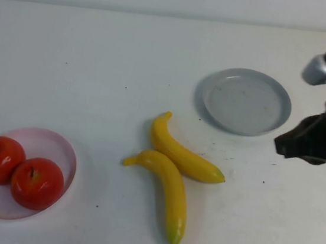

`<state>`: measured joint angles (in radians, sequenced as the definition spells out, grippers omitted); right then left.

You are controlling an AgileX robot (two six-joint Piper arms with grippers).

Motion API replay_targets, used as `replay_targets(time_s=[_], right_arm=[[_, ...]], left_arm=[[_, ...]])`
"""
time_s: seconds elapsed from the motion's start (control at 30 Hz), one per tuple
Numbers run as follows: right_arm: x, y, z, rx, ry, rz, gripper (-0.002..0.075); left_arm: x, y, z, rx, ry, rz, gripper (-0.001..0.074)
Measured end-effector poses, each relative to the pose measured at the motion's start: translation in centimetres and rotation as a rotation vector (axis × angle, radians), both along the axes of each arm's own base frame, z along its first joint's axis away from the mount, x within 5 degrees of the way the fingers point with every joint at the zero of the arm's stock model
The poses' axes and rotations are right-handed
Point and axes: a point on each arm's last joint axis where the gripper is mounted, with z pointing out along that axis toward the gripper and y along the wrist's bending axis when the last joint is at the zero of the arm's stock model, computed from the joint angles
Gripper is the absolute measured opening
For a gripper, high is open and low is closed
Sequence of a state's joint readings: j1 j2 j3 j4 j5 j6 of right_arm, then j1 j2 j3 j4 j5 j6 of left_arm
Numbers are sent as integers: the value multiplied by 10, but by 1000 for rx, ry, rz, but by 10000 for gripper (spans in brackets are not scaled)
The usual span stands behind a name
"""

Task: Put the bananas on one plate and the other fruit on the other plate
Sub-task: Put another type of fruit in the right plate

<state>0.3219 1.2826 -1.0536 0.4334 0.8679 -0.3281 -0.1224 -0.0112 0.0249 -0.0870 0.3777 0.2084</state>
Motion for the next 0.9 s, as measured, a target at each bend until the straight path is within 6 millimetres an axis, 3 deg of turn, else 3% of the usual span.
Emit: replay_targets(time_s=[0.3,0.43,0.67,0.9], right_arm=[[30,85,-10,-146,19,283,-7],[43,111,-27,-243,40,364,76],[70,127,-67,-361,99,396,363],[84,132,-103,-454,120,446,434]], left_arm=[[0,0,0,0,0,0,1],[0,0,0,0,0,0,1],[0,0,0,0,0,0,1],[0,0,0,0,0,0,1]])
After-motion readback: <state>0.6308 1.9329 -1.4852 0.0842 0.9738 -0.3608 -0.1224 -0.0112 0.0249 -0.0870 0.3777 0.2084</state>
